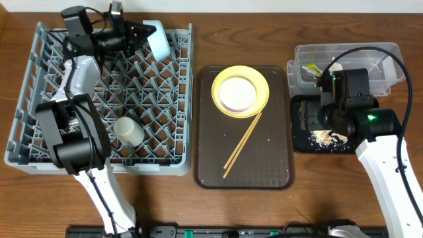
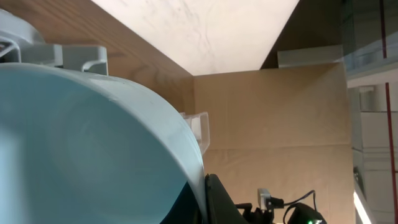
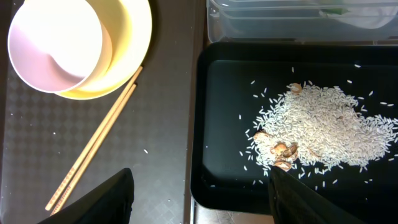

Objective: Sort waste into correct bins and load items into the dishwasher rack
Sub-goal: 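Carry the light-blue bowl with the left gripper into the rack's back row, then set the light-blue bowl in the rack, open the left gripper, withdraw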

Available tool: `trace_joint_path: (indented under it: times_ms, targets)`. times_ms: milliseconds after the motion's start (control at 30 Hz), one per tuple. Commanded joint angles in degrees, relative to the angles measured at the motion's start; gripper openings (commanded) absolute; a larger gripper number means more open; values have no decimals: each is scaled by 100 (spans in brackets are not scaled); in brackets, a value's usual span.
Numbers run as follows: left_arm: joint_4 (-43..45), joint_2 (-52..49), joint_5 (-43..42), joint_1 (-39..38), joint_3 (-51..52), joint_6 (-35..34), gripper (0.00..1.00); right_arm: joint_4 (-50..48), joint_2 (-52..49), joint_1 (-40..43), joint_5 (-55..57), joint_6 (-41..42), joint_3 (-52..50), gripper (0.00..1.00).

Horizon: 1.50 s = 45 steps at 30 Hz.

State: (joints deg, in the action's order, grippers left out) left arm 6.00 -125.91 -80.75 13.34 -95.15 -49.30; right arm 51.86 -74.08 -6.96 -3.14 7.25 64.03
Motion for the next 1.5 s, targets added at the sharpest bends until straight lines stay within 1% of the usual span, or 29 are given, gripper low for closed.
trace_joint_path:
  times_ms: [0, 100, 400, 600, 1000, 1067, 1133, 1200, 1267, 1300, 1433, 1467]
  targets:
    - [11, -85, -72, -2, 98, 144, 6, 35, 33, 42, 28, 85, 109, 67]
    - [13, -98, -140, -2, 98, 142, 6, 52, 33, 42, 28, 85, 109, 67]
    - [101, -98, -713, -2, 96, 142, 6, 55, 33, 42, 28, 85, 109, 67]
    - [98, -142, -555, -2, 98, 234, 6, 94, 33, 39, 28, 87, 109, 67]
    - [96, -527, -511, 50, 98, 323, 6, 175, 33, 42, 28, 85, 109, 66]
    - [96, -527, -494, 103, 98, 426, 6, 175, 33, 42, 28, 85, 109, 66]
    - [94, -527, -494, 166, 98, 455, 10, 177, 33, 42, 28, 85, 109, 66]
    - [66, -527, -494, 229, 98, 470, 11, 177, 33, 42, 28, 85, 109, 66]
    - [55, -527, -494, 289, 98, 472, 17, 173, 33, 42, 28, 85, 109, 66]
    - [52, -527, -494, 306, 98, 472, 25, 173, 33, 42, 28, 85, 109, 66]
    - [52, -527, -448, 334, 98, 470, 38, 179, 33, 39, 26, 87, 109, 66]
    - [52, -527, -428, 334, 98, 470, 39, 179, 33, 39, 26, 87, 109, 66]
